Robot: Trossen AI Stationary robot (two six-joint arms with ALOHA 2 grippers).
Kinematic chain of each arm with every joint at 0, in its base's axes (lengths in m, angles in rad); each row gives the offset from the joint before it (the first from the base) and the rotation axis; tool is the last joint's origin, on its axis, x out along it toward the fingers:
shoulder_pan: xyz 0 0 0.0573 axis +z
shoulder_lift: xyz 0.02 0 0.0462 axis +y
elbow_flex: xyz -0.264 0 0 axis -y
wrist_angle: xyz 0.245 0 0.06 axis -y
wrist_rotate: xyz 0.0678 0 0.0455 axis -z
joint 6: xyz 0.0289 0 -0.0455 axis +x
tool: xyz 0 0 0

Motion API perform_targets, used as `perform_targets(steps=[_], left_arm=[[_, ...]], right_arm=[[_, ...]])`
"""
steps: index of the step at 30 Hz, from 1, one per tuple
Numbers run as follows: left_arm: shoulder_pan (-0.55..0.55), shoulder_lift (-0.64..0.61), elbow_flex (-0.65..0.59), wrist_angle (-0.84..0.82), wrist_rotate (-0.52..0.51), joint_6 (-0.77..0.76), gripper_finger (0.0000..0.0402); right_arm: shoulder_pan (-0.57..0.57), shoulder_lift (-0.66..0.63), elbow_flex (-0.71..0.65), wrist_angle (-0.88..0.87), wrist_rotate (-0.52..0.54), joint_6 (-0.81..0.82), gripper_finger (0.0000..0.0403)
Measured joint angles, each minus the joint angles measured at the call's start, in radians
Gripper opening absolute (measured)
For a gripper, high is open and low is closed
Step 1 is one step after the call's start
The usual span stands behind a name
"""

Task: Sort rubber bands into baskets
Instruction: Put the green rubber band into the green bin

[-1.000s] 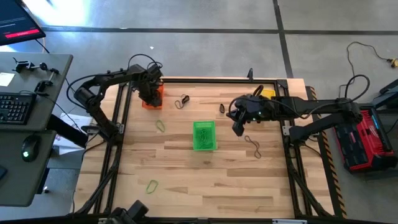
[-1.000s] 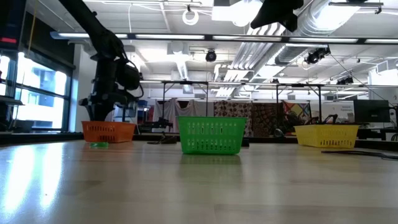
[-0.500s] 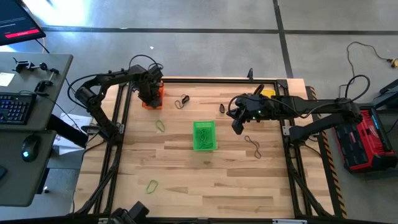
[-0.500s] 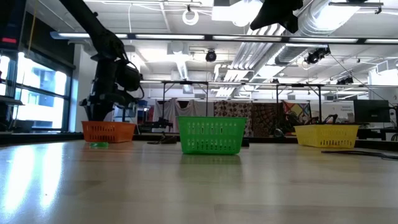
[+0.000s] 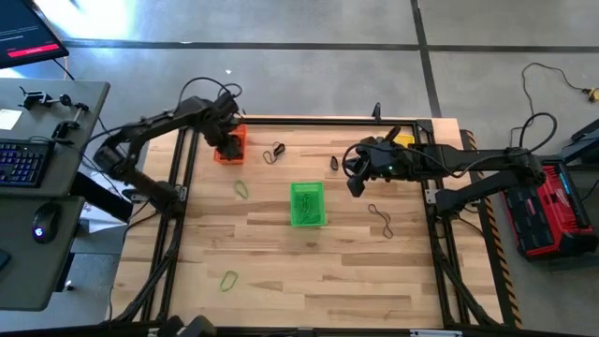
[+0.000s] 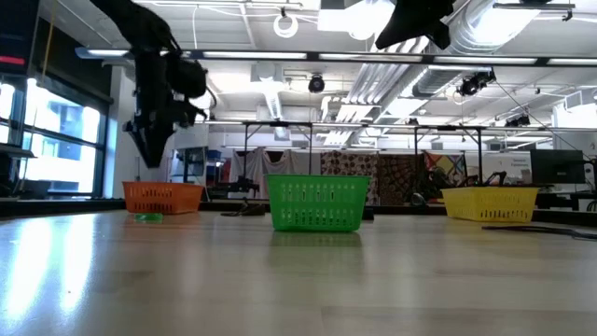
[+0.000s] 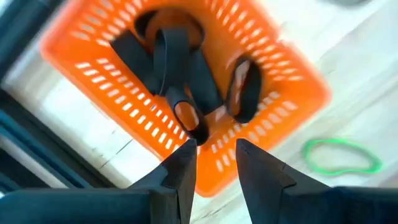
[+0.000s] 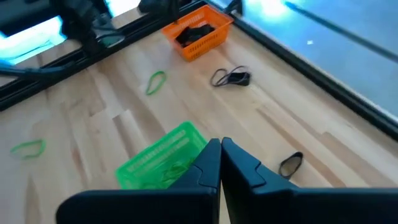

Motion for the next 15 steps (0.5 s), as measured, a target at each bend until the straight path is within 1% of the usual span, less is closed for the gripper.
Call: perform_targets(steps=[5,9,12,15], left_arm=[[-0.074,-0.150,0.000,0.005,0.034,-0.012,0.0106],[-0.168,-0.248,0.000,0.043,0.123,-0.015,0.0106],[-0.255,-0.296,0.000,0.056,0.164,0.005,0.0106],[-0.343,-0.316,0.000,0.055,0.201,0.007,0.0106]], right_arm=[[-0.028,0.000,0.000,-0.003,-0.095,-0.098,0.0000],[-0.078,0.000,0.000,-0.010,-0.222,-0.199,0.0000],[-0.111,0.000,0.000,-0.016,-0.285,-0.272,0.0000],[-0.137,0.000,0.000,-0.016,-0.307,-0.352,0.0000]])
